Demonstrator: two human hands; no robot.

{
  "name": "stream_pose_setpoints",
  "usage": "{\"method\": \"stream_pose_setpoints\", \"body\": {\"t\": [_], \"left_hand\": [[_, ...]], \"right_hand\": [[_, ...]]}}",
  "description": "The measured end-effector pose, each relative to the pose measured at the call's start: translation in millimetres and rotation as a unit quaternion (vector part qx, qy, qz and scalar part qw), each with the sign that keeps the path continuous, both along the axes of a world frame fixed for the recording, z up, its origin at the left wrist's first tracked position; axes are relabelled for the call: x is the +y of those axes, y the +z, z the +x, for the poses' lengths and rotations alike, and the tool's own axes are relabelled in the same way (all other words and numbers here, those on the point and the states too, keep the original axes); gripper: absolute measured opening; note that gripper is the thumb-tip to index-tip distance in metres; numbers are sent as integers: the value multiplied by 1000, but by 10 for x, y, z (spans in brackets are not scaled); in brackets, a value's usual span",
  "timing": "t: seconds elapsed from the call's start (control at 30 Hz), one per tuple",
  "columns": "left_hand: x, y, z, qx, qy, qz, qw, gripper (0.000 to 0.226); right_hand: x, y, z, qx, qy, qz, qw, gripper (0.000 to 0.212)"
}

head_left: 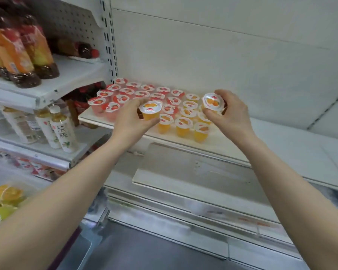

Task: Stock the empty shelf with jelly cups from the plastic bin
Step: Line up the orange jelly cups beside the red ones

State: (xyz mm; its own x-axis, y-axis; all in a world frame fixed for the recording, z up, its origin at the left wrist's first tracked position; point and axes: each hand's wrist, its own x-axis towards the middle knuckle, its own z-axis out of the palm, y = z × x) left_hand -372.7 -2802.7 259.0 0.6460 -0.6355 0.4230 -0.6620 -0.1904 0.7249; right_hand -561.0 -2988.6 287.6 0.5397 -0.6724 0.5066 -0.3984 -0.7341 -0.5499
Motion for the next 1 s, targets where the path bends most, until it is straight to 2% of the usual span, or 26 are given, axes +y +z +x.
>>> {"method": "stream_pose_setpoints", "body": {"t": [0.17, 0.37, 0.57, 0.87, 1.0], "left_hand": [[-502, 47, -293, 4, -19, -9, 1000, 59], [-792, 42, -519, 4, -23, 4, 1000, 58], [-882, 45, -596, -10, -22, 36, 999, 60], [-955, 51, -679, -45, -30, 67, 996, 63], [-1022, 38, -748, -85, -40, 87, 992, 65]], "right_hand": [[-501, -115, -446, 25, -49, 67, 996, 56], [-747, -502, -592, 86, -49, 137, 986, 47], [-826, -659, -526, 100, -17, 120, 988, 44], [-924, -729, -359, 75, 4, 86, 993, 37], [-966, -747, -384, 116, 9, 56, 992, 37]]}}
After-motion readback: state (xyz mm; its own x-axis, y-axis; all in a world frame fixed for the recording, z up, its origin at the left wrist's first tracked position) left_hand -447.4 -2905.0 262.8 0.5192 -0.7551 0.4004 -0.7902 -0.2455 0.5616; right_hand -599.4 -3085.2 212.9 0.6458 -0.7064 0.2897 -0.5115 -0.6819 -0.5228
